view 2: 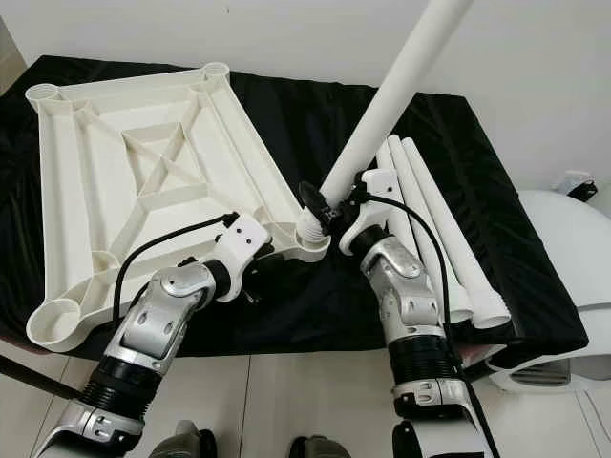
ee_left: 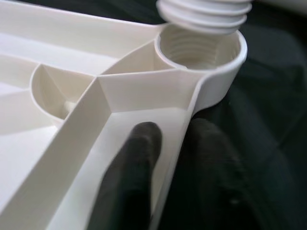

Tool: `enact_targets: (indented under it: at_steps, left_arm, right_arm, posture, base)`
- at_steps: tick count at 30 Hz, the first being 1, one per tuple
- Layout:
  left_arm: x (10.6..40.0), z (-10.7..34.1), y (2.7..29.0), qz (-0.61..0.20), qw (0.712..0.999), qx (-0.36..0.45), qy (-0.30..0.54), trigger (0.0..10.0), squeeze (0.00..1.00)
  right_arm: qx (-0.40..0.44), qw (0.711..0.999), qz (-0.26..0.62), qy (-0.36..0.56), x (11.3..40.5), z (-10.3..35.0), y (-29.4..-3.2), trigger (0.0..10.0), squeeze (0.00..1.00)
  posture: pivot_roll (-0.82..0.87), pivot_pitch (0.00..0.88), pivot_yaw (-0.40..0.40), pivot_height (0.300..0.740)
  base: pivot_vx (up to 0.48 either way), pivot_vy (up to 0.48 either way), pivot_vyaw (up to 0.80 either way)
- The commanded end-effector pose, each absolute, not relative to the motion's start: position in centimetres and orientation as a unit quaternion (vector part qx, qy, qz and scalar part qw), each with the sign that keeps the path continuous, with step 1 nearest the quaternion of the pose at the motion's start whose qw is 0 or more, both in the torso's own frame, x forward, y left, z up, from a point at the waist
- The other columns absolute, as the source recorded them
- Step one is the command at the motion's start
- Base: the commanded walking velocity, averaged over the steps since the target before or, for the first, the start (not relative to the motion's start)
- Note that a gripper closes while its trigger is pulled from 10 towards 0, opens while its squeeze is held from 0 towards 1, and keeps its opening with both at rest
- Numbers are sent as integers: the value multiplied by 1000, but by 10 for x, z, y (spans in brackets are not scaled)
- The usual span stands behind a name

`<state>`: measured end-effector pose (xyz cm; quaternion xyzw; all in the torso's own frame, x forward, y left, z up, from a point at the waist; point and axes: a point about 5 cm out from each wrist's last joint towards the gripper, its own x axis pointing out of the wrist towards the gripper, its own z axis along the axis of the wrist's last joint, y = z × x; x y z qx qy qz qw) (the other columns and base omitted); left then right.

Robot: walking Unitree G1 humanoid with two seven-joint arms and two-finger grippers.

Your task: Building children table

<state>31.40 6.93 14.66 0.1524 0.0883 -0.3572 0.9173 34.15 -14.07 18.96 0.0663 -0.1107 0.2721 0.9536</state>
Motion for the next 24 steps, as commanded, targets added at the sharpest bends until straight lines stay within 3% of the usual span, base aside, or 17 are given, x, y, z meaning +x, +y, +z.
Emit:
enact_targets:
  at_steps: [1,15,16,17,18,24]
  left_arm:
    - [320,142,86,-292,941,141,102,10000,1000]
    - [316,187,87,-368,921,127,17,10000,1000]
    - [314,196,85,-390,914,116,2,10000,357]
    - [314,196,85,-390,914,116,2,10000,357]
    - [310,208,82,-415,905,91,-15,10000,0]
    - [306,233,74,-470,881,35,-44,10000,0]
  right_arm:
    - [64,954,265,-125,343,195,-146,10000,0]
    - [41,947,294,-123,348,201,-151,10000,0]
    - [33,944,305,-120,350,202,-152,10000,0]
    - [33,944,305,-120,350,202,-152,10000,0]
    - [26,939,322,-114,351,204,-152,10000,0]
    - [3,924,367,-107,354,209,-152,10000,0]
  posture:
    - [-34,77,-53,740]
    - [-17,72,-57,740]
    - [-12,69,-60,740]
    - [-12,69,-60,740]
    - [-8,67,-61,740]
    - [-1,56,-63,740]
  base:
    - [0,0,0]
    - [0,0,0]
    - [0,0,0]
    - [0,0,0]
    - [0,0,0]
    - [0,0,0]
